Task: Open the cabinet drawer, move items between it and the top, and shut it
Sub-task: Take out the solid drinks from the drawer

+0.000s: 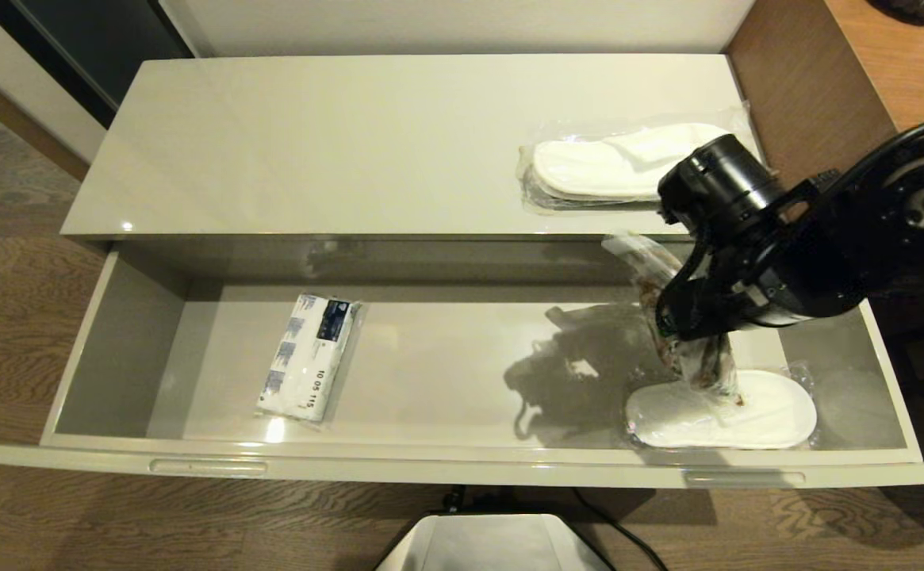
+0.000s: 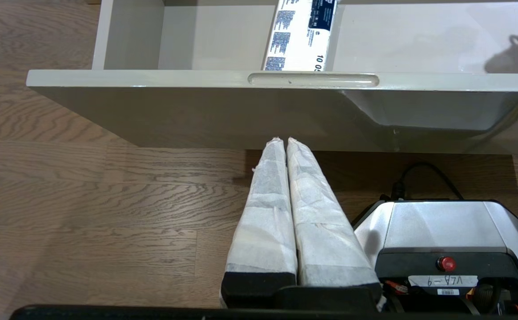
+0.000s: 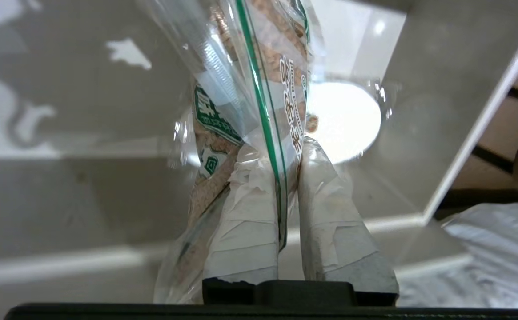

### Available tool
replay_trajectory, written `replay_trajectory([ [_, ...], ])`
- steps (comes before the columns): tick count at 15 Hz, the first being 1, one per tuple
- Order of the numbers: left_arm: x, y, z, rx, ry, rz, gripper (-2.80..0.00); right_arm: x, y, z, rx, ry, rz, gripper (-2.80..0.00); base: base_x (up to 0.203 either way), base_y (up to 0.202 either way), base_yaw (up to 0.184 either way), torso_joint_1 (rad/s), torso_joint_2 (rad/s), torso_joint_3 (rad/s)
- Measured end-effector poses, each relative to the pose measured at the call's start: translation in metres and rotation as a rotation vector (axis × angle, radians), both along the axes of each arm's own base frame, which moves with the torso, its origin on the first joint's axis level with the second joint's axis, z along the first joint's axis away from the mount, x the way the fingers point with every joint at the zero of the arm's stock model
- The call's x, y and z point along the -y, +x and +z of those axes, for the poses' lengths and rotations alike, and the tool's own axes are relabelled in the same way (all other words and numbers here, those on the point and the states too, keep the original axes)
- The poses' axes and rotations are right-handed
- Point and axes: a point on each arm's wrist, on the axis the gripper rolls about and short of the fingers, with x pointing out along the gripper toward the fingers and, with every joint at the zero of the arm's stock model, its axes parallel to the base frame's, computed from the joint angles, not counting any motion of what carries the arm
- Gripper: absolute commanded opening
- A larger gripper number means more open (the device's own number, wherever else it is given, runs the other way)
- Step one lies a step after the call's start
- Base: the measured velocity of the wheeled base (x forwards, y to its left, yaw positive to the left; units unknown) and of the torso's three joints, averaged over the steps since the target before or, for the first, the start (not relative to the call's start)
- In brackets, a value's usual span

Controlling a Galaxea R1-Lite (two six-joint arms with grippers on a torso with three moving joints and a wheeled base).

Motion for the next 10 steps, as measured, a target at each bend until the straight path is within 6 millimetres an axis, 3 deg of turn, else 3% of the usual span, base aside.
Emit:
replay_trajectory([
  [4, 0.0, 0.0, 0.0, 0.0, 0.0, -0.001, -2.8, 0.019, -0.035, 0.031, -0.015, 0.037, -0.025, -2.8, 0.0, 0.0, 0.0, 0.0, 0.0, 0.0],
  [10, 0.0, 0.0, 0.0, 0.0, 0.0, 0.0, -2.8, 0.04, -0.067, 0.077, 0.04, 0.08, -0.034, -2.8, 0.0, 0.0, 0.0, 0.0, 0.0, 0.0],
])
